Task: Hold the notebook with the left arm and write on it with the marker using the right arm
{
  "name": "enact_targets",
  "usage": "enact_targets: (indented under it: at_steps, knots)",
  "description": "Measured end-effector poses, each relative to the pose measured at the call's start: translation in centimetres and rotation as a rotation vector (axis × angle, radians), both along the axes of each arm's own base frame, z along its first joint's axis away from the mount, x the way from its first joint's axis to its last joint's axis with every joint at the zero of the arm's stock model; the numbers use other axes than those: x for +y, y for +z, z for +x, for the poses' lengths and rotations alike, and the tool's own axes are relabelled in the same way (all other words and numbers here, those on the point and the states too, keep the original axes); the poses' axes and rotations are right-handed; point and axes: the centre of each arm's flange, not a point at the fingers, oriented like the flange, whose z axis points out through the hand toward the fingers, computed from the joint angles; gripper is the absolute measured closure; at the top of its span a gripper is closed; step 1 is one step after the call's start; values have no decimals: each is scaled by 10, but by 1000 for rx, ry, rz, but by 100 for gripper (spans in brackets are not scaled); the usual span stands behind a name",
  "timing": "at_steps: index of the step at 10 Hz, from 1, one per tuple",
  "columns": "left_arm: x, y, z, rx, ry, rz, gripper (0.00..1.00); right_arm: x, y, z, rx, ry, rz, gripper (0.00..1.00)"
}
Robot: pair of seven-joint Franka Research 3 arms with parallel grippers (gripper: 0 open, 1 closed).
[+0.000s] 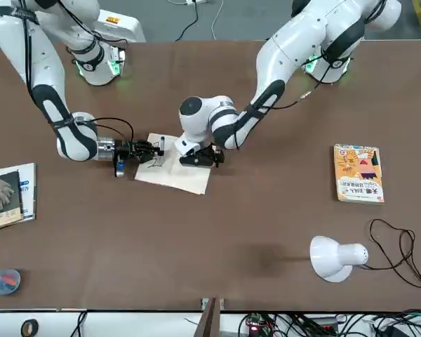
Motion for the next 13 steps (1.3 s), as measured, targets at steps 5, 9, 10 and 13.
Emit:
enact_targets:
  at_steps: [5, 9, 10, 13]
  knots:
    - [0, 0, 0, 0, 0, -1, 0, -9, 1, 5, -9, -9, -8, 84]
    - [0, 0, 0, 0, 0, -1, 0, -33, 25, 28, -66, 89, -70, 84]
    - [0, 0, 0, 0, 0, -1, 0, -42, 38, 36, -100, 143, -99, 84]
    - [0, 0, 0, 0, 0, -1, 0, -85, 82, 53, -285, 391, -232, 84]
